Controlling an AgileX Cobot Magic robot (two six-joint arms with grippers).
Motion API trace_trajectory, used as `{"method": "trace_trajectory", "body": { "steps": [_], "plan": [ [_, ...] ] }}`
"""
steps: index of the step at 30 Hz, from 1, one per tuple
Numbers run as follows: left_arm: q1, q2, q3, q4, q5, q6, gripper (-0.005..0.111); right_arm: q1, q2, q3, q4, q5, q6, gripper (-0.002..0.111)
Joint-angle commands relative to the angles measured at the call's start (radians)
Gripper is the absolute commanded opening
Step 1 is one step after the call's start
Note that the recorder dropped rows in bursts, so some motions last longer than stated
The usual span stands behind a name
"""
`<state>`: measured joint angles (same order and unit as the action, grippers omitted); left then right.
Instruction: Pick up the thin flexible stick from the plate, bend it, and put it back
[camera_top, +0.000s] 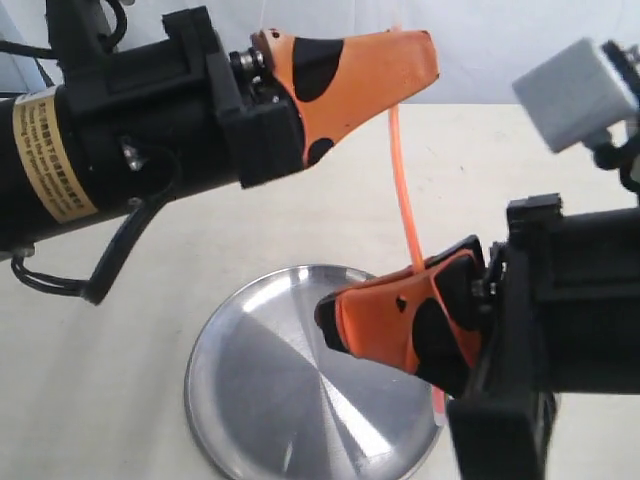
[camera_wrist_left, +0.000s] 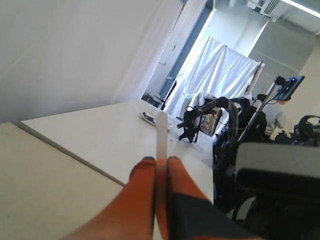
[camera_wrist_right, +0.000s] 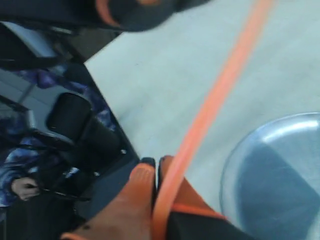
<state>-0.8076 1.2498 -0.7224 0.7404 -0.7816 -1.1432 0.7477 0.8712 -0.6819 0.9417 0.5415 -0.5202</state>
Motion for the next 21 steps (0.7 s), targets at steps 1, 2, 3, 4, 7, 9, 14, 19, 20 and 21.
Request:
{"method": "trace_trajectory", "body": {
  "steps": [1,2,3,4,7,9,14,19,20,21],
  "plan": [
    [-0.002,0.002,0.004,0.132,0.112,0.025,0.000,-0.001,-0.082,-0.032,0.055,0.054,-0.046,-0.001],
    [-0.002,0.002,0.004,0.134,0.109,0.022,0.000,-0.001,-0.088,-0.037,0.053,0.055,-0.046,-0.001],
    [-0.002,0.002,0.004,0.114,0.079,0.018,0.000,-0.001,-0.092,-0.038,0.051,0.055,-0.046,-0.001],
    [-0.002,0.002,0.004,0.096,0.040,0.018,0.000,-0.001,-0.089,-0.038,0.008,0.055,-0.046,-0.001],
    [-0.002,0.002,0.004,0.012,-0.054,0.018,0.000,-0.001,-0.053,-0.038,-0.101,0.087,0.005,-0.001],
    [-0.002,0.002,0.004,-0.061,-0.121,0.018,0.000,-0.001,-0.025,-0.038,-0.152,0.092,0.022,-0.001],
    [-0.002,0.002,0.004,-0.085,-0.161,-0.017,0.000,-0.001,0.037,-0.038,-0.303,0.023,0.097,-0.001],
    [-0.002,0.002,0.004,-0.071,-0.147,-0.024,0.000,-0.001,0.080,-0.038,-0.338,0.000,0.127,-0.001],
    [-0.002,0.002,0.004,-0.069,-0.139,-0.024,0.000,-0.001,0.085,-0.038,-0.338,0.003,0.129,-0.001],
    [-0.002,0.002,0.004,-0.061,-0.134,-0.024,0.000,-0.001,0.084,-0.038,-0.338,0.008,0.129,-0.001]
  ]
}}
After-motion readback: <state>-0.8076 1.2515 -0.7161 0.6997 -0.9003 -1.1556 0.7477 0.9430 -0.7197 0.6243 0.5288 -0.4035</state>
